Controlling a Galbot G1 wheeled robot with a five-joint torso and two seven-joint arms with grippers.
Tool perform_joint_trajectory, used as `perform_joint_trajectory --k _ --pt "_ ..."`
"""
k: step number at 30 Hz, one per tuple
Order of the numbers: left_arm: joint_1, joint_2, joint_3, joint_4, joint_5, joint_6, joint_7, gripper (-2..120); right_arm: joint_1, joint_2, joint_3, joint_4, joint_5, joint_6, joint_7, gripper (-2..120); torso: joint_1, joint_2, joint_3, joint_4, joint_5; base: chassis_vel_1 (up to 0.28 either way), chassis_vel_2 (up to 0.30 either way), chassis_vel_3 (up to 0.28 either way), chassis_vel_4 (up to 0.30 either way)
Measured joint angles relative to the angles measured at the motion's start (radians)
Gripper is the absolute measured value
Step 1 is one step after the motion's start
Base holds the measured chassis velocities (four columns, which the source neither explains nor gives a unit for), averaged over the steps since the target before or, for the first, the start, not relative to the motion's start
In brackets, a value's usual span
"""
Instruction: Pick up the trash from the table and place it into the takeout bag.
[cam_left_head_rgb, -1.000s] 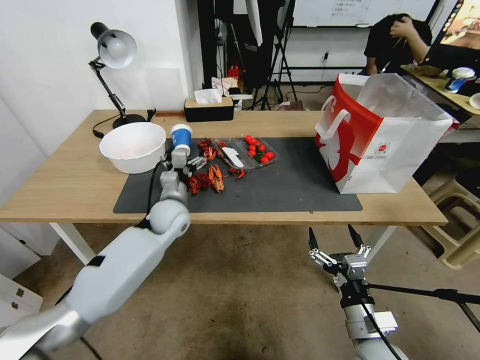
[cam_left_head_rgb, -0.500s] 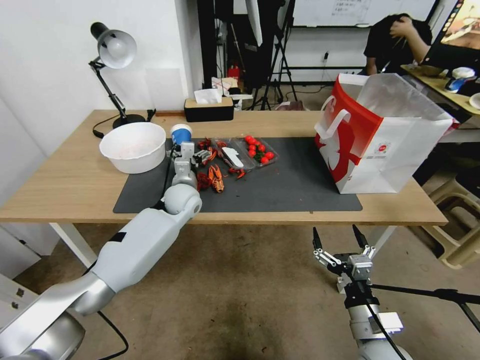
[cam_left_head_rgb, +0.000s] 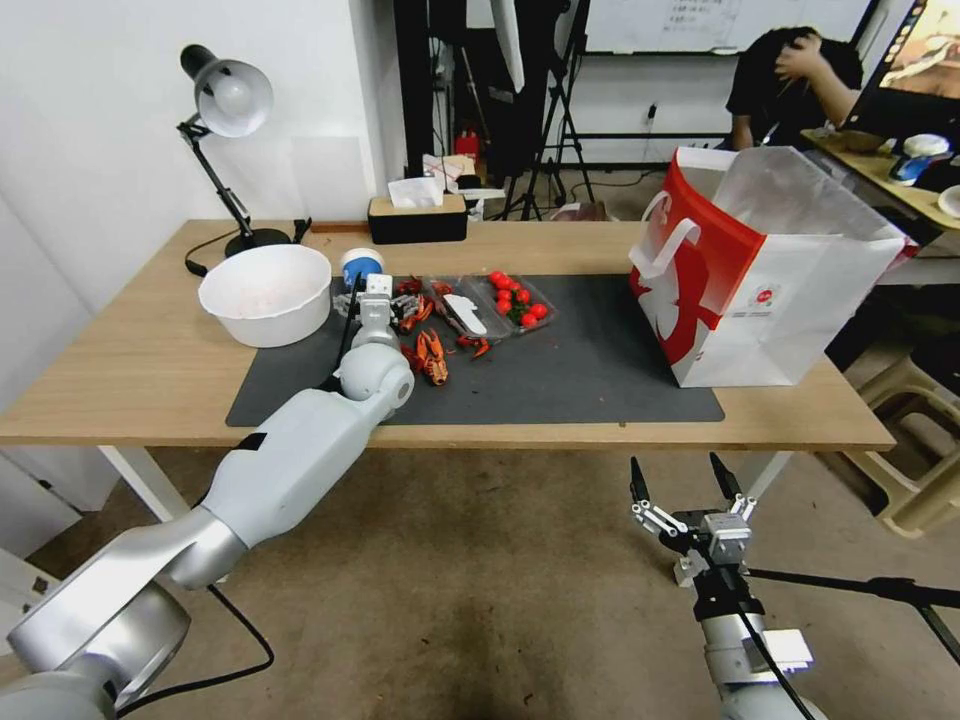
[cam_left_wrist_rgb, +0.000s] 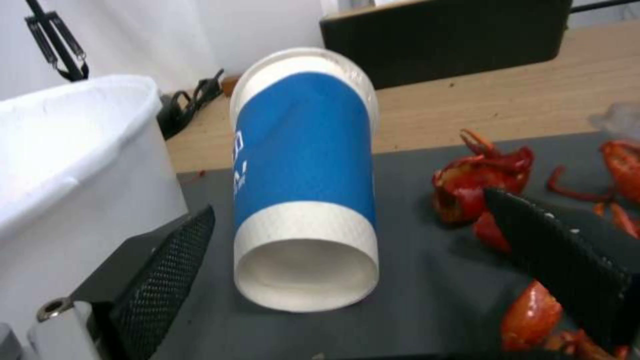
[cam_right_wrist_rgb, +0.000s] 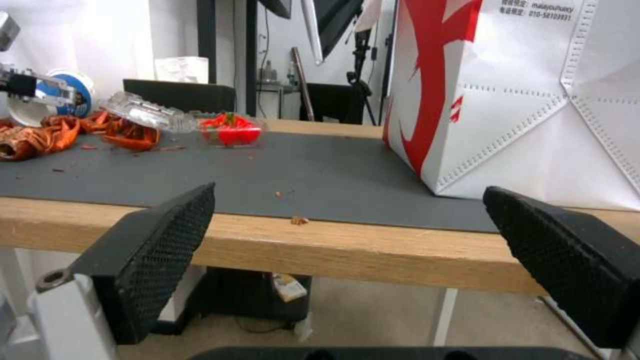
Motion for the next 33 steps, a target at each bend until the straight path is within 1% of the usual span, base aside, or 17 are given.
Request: perform_joint_trajectory --k 7,12,13,14,17,22,27,29,30,33 --pt "-0.022 -0.019 -0.008 0.037 -0.028 0.001 0.0 100 -0.002 0.003 -0.002 0.005 0.0 0.0 0.0 100 0.0 0.0 0.0 0.0 0.0002 0.0 0.0 0.0 0.0" --pt "-0.025 -0.022 -0.009 0.04 -0.032 0.001 0.0 100 -0.002 0.003 -0.002 0.007 0.0 0.0 0.0 100 0.0 0.0 0.0 0.0 0.0002 0.0 0.0 0.0 0.0" --pt "-0.035 -0.032 -0.013 0.05 -0.051 0.021 -0.014 100 -0.003 0.004 -0.002 0.011 0.0 0.0 0.001 100 0.0 0.0 0.0 0.0 0.0003 0.0 0.0 0.0 0.0" --pt "-0.035 -0.032 -0.013 0.05 -0.051 0.021 -0.014 100 -0.003 0.004 -0.002 0.011 0.0 0.0 0.001 100 0.0 0.0 0.0 0.0 0.0003 0.0 0.0 0.0 0.0" --pt "-0.042 -0.04 -0.013 0.069 -0.065 0.054 -0.028 100 -0.005 0.002 0.002 0.012 0.001 -0.001 0.004 100 0.0 0.0 0.0 0.0002 0.0002 0.0 0.0 0.0 0.0" --pt "-0.059 -0.051 -0.029 0.094 -0.083 0.071 -0.038 100 -0.008 0.001 0.006 0.008 0.004 0.002 0.004 100 0.0 0.0 0.0 0.0001 0.0003 0.0 0.0 0.0 0.0" --pt "-0.068 -0.056 -0.036 0.107 -0.093 0.072 -0.044 100 -0.009 0.002 0.006 0.008 0.004 0.004 0.004 100 0.0 0.0 0.0 0.0001 0.0002 0.0 0.0 0.0 0.0" --pt "-0.074 -0.06 -0.045 0.117 -0.103 0.075 -0.05 91 -0.012 0.002 0.007 0.008 0.004 0.007 0.004 100 0.0 0.0 0.0 0.0001 0.0003 0.0 0.0 0.0 0.0" --pt "-0.074 -0.06 -0.045 0.117 -0.103 0.075 -0.05 91 -0.012 0.002 0.007 0.008 0.004 0.007 0.004 100 0.0 0.0 0.0 0.0001 0.0003 0.0 0.0 0.0 0.0" --pt "-0.074 -0.061 -0.05 0.119 -0.113 0.083 -0.065 76 -0.015 0.002 0.008 0.008 0.004 0.01 0.004 100 0.0 0.0 0.0 0.0001 0.0002 0.0 0.0 0.0 0.0"
